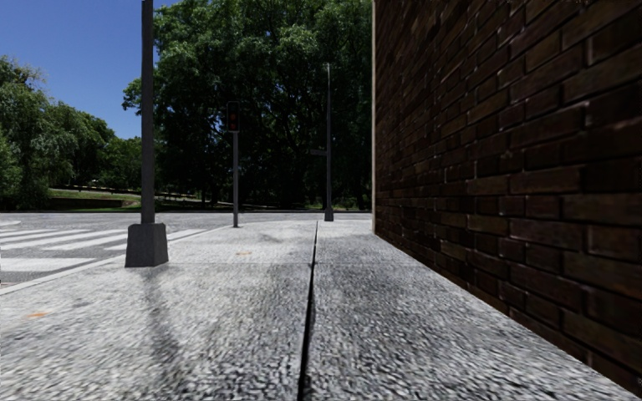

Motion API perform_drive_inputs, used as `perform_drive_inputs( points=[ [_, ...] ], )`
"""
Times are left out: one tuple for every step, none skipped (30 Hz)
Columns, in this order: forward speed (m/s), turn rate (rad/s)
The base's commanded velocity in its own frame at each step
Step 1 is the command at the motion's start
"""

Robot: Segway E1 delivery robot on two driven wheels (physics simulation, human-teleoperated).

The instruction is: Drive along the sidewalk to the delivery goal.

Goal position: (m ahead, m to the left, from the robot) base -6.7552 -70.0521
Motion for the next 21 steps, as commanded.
perform_drive_inputs(
  points=[
    [1.95, 0.00],
    [1.95, 0.00],
    [1.95, 0.00],
    [1.95, 0.00],
    [1.95, 0.00],
    [1.95, 0.00],
    [1.95, 0.00],
    [1.95, 0.00],
    [1.95, 0.00],
    [1.95, 0.00],
    [1.95, 0.00],
    [1.95, 0.00],
    [1.95, 0.00],
    [1.95, 0.00],
    [1.95, 0.00],
    [1.95, 0.00],
    [1.95, 0.00],
    [1.95, 0.00],
    [1.95, 0.00],
    [1.95, 0.00],
    [1.95, 0.00]
  ],
)
